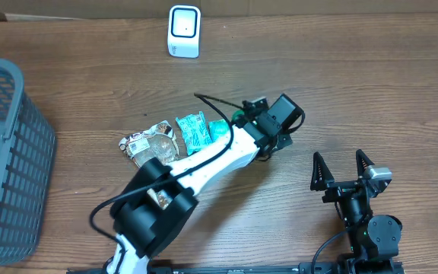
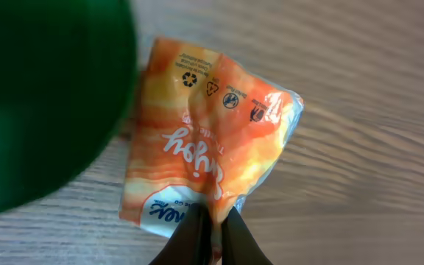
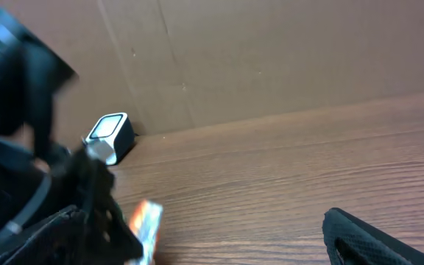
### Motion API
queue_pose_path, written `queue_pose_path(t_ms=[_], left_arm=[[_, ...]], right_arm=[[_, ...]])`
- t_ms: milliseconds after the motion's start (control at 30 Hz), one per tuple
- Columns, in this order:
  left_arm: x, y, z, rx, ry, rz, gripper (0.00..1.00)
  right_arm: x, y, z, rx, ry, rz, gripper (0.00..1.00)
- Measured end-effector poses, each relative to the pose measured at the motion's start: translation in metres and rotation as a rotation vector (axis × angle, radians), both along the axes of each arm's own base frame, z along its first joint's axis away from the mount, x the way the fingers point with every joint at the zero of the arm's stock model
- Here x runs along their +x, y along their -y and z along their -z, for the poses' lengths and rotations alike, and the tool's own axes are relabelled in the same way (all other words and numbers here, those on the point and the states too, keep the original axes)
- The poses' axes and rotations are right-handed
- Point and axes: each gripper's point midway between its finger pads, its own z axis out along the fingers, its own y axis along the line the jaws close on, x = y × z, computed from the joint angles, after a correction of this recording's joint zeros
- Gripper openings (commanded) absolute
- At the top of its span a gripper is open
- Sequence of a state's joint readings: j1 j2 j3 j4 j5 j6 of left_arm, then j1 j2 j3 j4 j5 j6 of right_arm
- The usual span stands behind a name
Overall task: Scan the item barcode
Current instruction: 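Carry the orange tissue pack up to the white scanner, then set the orange pack down right of the jar and withdraw left gripper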
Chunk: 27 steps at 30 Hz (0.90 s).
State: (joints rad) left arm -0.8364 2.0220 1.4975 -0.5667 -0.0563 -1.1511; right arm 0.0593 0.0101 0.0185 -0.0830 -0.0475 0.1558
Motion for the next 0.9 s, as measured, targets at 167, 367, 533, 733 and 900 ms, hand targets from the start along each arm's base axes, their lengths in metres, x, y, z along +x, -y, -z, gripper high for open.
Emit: queue_pose_path(t_ms=[167,367,533,733,900], left_arm=[[0.001,0.006,0.02,-0.019,-0.04,-0.039,0.04],[0.014,0.029,0.005,-0.103,0.043,0.041,0.48],[0.012,0.034,0.0,-0.103,0.057,0.115,0.92],[0.021,0.045,-0.024,-0.107,0.114,0.184,1.0],[0.023,0.045,-0.053,-0.021,0.171,0.337,1.0]], right_arm=[[0.0,0.0,0.0,0.0,0.0,0.0,1.0],[0.0,0.0,0.0,0.0,0.0,0.0,1.0],[0.0,0.0,0.0,0.0,0.0,0.0,1.0],[0.0,0.0,0.0,0.0,-0.001,0.0,1.0],[0.0,0.0,0.0,0.0,0.0,0.0,1.0]])
